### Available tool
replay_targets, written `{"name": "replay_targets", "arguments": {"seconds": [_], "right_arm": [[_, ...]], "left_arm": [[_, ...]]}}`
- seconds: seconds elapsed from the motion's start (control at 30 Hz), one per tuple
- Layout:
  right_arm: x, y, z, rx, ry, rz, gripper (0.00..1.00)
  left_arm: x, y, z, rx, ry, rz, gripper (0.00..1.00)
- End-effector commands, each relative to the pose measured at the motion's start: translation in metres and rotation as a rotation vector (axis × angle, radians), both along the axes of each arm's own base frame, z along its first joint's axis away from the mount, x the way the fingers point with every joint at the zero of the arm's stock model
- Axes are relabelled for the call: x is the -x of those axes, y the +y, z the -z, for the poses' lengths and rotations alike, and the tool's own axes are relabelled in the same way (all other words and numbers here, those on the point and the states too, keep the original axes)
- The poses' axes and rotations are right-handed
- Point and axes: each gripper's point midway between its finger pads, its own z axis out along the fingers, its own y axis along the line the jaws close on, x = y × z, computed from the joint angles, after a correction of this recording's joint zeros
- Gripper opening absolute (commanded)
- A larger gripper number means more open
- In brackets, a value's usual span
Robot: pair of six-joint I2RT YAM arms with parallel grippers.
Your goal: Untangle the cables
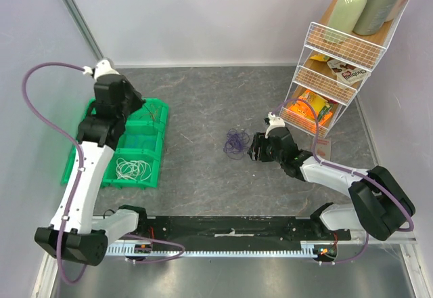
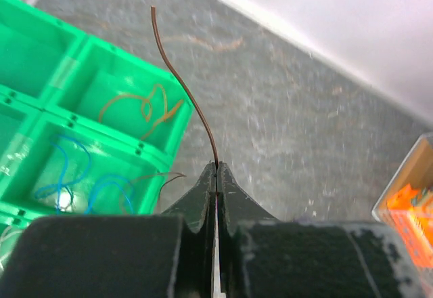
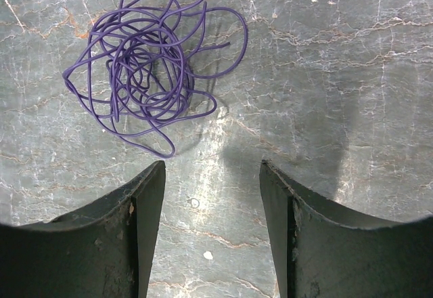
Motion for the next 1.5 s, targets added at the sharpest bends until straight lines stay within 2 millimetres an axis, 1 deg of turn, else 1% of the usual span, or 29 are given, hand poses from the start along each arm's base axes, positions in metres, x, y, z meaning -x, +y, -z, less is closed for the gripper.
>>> {"name": "replay_targets", "arguments": {"seconds": [0.0,0.03,0.07,0.1,0.23,0.3,0.33,0.37,0.47,0.57,0.63,0.8,0.83,0.9,0.97,1.07,1.13,1.23,1.33,1.47], "right_arm": [[-0.006,0.003,-0.011,-0.022,-0.046,-0.012,0.65],[-0.006,0.003,-0.010,-0.021,-0.043,-0.014,0.65],[-0.006,0.003,-0.010,-0.022,-0.045,-0.014,0.66],[-0.006,0.003,-0.010,-0.022,-0.043,-0.015,0.66],[-0.007,0.005,-0.008,-0.018,-0.034,-0.023,0.65],[-0.006,0.006,-0.006,-0.018,-0.026,-0.026,0.65],[-0.007,0.006,-0.005,-0.015,-0.024,-0.027,0.65],[-0.007,0.007,-0.006,-0.016,-0.025,-0.027,0.65],[-0.007,0.007,-0.004,-0.010,-0.017,-0.029,0.65],[-0.007,0.008,-0.003,-0.010,-0.008,-0.033,0.65],[-0.008,0.009,-0.002,-0.007,-0.005,-0.036,0.65],[-0.008,0.010,0.001,-0.003,0.009,-0.040,0.65],[-0.008,0.010,0.001,-0.002,0.010,-0.041,0.65],[-0.008,0.011,0.001,-0.002,0.012,-0.043,0.65],[-0.008,0.011,0.002,0.000,0.016,-0.043,0.65],[-0.008,0.010,0.004,0.003,0.020,-0.038,0.65],[-0.009,0.010,0.003,0.003,0.020,-0.035,0.66],[-0.010,0.011,0.003,0.003,0.022,-0.037,0.65],[-0.010,0.012,0.005,0.007,0.030,-0.040,0.65],[-0.009,0.011,0.006,0.009,0.031,-0.039,0.65]], "left_arm": [[-0.011,0.035,-0.022,-0.017,-0.015,-0.047,0.02],[-0.014,0.042,-0.032,-0.002,-0.037,-0.055,0.02],[-0.016,0.041,-0.043,0.020,-0.064,-0.033,0.02],[-0.018,0.050,-0.061,0.034,-0.104,-0.046,0.02],[-0.021,0.058,-0.122,0.035,-0.234,-0.039,0.02],[-0.018,0.068,-0.154,0.001,-0.302,-0.075,0.02],[-0.018,0.075,-0.163,-0.021,-0.315,-0.105,0.02],[-0.014,0.081,-0.176,-0.039,-0.340,-0.134,0.02],[-0.010,0.100,-0.196,-0.098,-0.369,-0.217,0.02],[-0.008,0.117,-0.205,-0.153,-0.375,-0.295,0.02],[-0.009,0.130,-0.204,-0.188,-0.358,-0.356,0.02],[-0.013,0.161,-0.182,-0.233,-0.277,-0.485,0.02],[-0.014,0.170,-0.175,-0.240,-0.266,-0.519,0.02],[-0.018,0.187,-0.155,-0.251,-0.232,-0.570,0.02],[-0.022,0.199,-0.132,-0.252,-0.185,-0.599,0.02],[-0.023,0.217,-0.093,-0.269,-0.103,-0.652,0.01],[-0.018,0.228,-0.073,-0.277,-0.065,-0.713,0.02],[-0.014,0.234,-0.040,-0.254,-0.009,-0.757,0.02],[-0.015,0.237,0.002,-0.223,0.069,-0.778,0.02],[-0.002,0.247,0.059,-0.130,0.175,-0.872,0.02]]}}
